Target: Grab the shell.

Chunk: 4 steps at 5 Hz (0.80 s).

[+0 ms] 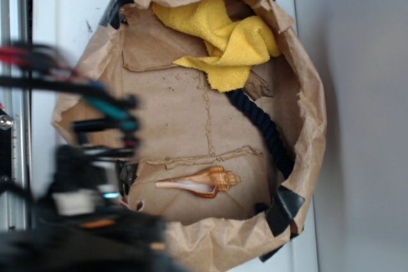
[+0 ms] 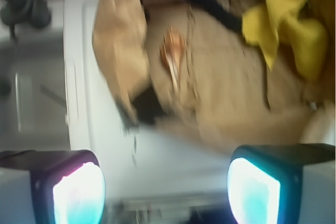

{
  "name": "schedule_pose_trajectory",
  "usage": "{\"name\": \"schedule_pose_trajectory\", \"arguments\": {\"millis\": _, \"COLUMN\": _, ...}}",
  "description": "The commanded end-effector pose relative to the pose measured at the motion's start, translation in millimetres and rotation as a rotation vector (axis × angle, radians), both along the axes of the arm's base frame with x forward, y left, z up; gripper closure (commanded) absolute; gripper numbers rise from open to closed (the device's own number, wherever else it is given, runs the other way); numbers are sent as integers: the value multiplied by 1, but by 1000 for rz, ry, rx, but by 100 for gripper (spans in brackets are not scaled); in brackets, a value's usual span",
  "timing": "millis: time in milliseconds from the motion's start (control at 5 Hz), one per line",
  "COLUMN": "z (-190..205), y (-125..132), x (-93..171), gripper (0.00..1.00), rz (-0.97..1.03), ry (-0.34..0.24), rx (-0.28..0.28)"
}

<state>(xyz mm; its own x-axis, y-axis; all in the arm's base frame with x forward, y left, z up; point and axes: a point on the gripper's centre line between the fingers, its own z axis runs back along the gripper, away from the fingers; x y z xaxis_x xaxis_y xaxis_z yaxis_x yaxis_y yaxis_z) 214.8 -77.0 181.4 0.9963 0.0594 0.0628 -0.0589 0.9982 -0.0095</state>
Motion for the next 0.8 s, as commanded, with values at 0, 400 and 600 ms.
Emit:
{"name": "schedule_pose_trajectory", "arguments": {"millis": 0, "z": -4, "y": 16, "x": 92, "gripper": 0, "rz": 25, "ry": -119, "rx": -19}}
{"name": "schedule_pose_trajectory", "arguments": {"millis": 400, "z": 26, "y": 51, "x": 61, "gripper": 0, "rz": 12, "ry": -216, "rx": -133}}
{"name": "schedule_pose_trajectory", "arguments": {"millis": 600, "z": 24, "y": 51, "x": 58, "gripper": 0, "rz": -4, "ry": -219, "rx": -125}}
